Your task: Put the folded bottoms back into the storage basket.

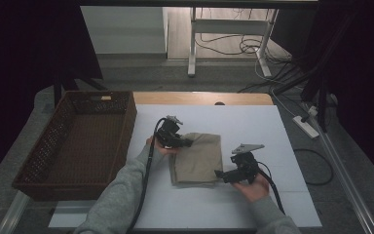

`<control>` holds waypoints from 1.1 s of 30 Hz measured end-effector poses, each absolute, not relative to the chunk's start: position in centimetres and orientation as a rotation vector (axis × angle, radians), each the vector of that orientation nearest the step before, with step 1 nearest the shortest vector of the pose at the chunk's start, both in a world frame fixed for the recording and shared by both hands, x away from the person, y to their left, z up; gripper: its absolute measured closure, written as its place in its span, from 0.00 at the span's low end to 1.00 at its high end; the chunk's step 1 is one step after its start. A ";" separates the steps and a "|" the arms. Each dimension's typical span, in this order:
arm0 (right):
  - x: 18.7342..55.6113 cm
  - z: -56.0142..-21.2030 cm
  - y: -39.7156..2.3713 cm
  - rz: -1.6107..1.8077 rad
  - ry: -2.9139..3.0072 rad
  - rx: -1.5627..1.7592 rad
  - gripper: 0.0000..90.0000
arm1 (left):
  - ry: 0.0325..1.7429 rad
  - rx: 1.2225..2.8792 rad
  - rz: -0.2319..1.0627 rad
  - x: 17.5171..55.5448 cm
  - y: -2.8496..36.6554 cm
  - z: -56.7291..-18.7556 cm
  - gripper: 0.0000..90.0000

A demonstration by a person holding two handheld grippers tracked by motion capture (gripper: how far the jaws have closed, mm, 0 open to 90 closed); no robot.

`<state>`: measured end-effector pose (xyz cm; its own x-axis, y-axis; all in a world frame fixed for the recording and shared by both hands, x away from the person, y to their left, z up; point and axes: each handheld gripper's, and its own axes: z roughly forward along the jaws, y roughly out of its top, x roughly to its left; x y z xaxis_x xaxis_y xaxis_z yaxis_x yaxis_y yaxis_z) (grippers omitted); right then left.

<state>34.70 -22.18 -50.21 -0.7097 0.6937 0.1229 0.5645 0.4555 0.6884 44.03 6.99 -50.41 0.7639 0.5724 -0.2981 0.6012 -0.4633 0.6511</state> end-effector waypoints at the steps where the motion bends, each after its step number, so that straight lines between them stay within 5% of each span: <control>1: 34.8 -50.3 -22.0 1.090 2.528 1.104 0.10 | 0.873 2.175 -0.047 44.0 7.0 -50.4 0.75; 33: 34.5 -51.6 -19.6 0.972 2.608 1.244 0.16 | 0.850 2.152 -0.037 42.8 7.6 -50.1 0.75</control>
